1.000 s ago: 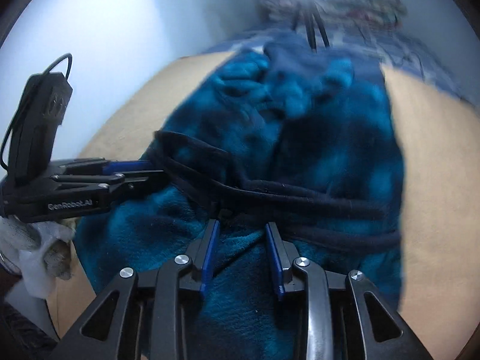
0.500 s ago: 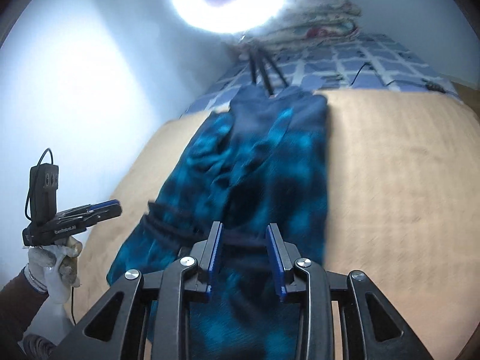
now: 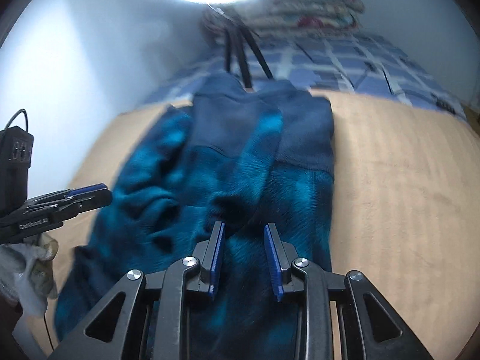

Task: Fold large clothes
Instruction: 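Lower the folded hem onto the jacket and open both tools, then grasp the folded hem edge again with both tools and lift it, then fold the gripped hem end over toward the collar with both tools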

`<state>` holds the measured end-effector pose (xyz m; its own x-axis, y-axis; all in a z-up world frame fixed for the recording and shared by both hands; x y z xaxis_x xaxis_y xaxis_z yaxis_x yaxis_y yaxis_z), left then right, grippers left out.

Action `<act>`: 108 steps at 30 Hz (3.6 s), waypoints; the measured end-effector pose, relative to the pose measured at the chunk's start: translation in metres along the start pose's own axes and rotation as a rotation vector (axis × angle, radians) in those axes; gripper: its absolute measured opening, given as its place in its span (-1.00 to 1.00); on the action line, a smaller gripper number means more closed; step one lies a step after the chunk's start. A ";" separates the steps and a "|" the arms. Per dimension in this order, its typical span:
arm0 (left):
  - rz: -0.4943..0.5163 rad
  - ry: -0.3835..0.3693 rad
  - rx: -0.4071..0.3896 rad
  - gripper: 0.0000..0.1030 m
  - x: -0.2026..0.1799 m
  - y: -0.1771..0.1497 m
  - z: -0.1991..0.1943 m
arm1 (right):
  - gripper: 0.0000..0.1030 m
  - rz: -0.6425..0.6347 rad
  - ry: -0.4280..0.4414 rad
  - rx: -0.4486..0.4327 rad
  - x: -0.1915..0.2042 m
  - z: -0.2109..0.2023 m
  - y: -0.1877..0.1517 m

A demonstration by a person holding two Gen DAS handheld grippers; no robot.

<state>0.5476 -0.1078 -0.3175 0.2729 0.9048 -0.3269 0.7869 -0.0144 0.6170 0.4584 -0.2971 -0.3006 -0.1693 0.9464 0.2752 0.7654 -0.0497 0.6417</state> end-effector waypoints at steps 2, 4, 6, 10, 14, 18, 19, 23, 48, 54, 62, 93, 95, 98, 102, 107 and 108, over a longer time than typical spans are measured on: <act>0.000 -0.015 0.036 -0.28 0.004 -0.007 0.017 | -0.54 0.019 0.011 0.014 -0.004 0.009 -0.003; 0.000 -0.037 0.034 -0.28 0.005 -0.007 0.019 | -0.54 0.033 0.024 0.026 -0.007 0.012 -0.003; 0.005 -0.063 0.045 -0.28 0.004 -0.003 0.015 | -0.52 0.016 0.034 0.051 -0.006 0.009 0.002; -0.043 -0.119 -0.032 -0.15 0.020 0.024 -0.008 | -0.41 0.003 0.127 -0.007 -0.006 -0.012 0.020; -0.118 -0.036 -0.068 -0.08 0.064 0.054 0.000 | 0.34 0.086 0.134 -0.153 -0.043 -0.024 0.044; -0.307 -0.087 -0.049 -0.08 0.098 0.067 0.027 | 0.34 0.306 0.152 -0.187 -0.097 -0.004 0.056; -0.337 -0.095 -0.050 -0.08 0.104 0.070 0.035 | 0.34 0.333 0.154 -0.191 -0.105 0.002 0.056; -0.391 -0.117 -0.033 -0.08 0.108 0.076 0.062 | 0.32 0.430 0.180 -0.191 -0.126 0.031 0.060; -0.159 -0.049 -0.186 -0.87 0.041 0.104 0.054 | -0.91 0.122 0.069 -0.233 -0.076 0.058 0.083; -0.089 -0.058 -0.233 -0.88 0.016 0.107 0.011 | -0.91 0.053 0.084 -0.293 -0.053 0.007 0.097; -0.042 -0.072 -0.271 -0.88 -0.011 0.084 -0.065 | -0.91 -0.027 0.115 -0.339 -0.021 -0.072 0.085; 0.099 -0.036 -0.197 -0.41 -0.038 -0.194 -0.232 | -0.40 -0.107 0.151 -0.235 0.011 -0.225 -0.148; 0.046 -0.054 -0.227 -0.07 -0.027 -0.185 -0.243 | -0.19 -0.057 0.189 -0.269 0.001 -0.237 -0.133; -0.066 -0.101 -0.237 0.09 -0.013 -0.159 -0.246 | 0.30 0.013 0.229 -0.300 -0.005 -0.239 -0.103; -0.156 -0.149 -0.220 0.18 -0.008 -0.120 -0.232 | 0.30 0.076 0.245 -0.304 -0.009 -0.220 -0.063; -0.242 -0.206 -0.178 0.45 -0.005 -0.081 -0.204 | 0.35 0.151 0.300 -0.205 -0.007 -0.173 -0.033; -0.258 -0.212 -0.163 0.45 -0.003 -0.075 -0.198 | 0.36 0.163 0.306 -0.180 -0.006 -0.164 -0.031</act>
<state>0.3780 -0.0251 -0.2213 0.1989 0.7612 -0.6173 0.7509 0.2863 0.5951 0.3337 -0.3532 -0.2046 -0.2524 0.7838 0.5673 0.6812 -0.2725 0.6795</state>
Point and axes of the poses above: each gripper's, at about its wrist camera, not at the fingertips, and z roughly the way its jaws point, x to its left, y to its top, the point moved 6 cm from there along z, roughly the way its jaws point, and after that the axes turned 10 degrees about -x, right-handed, at the moved point
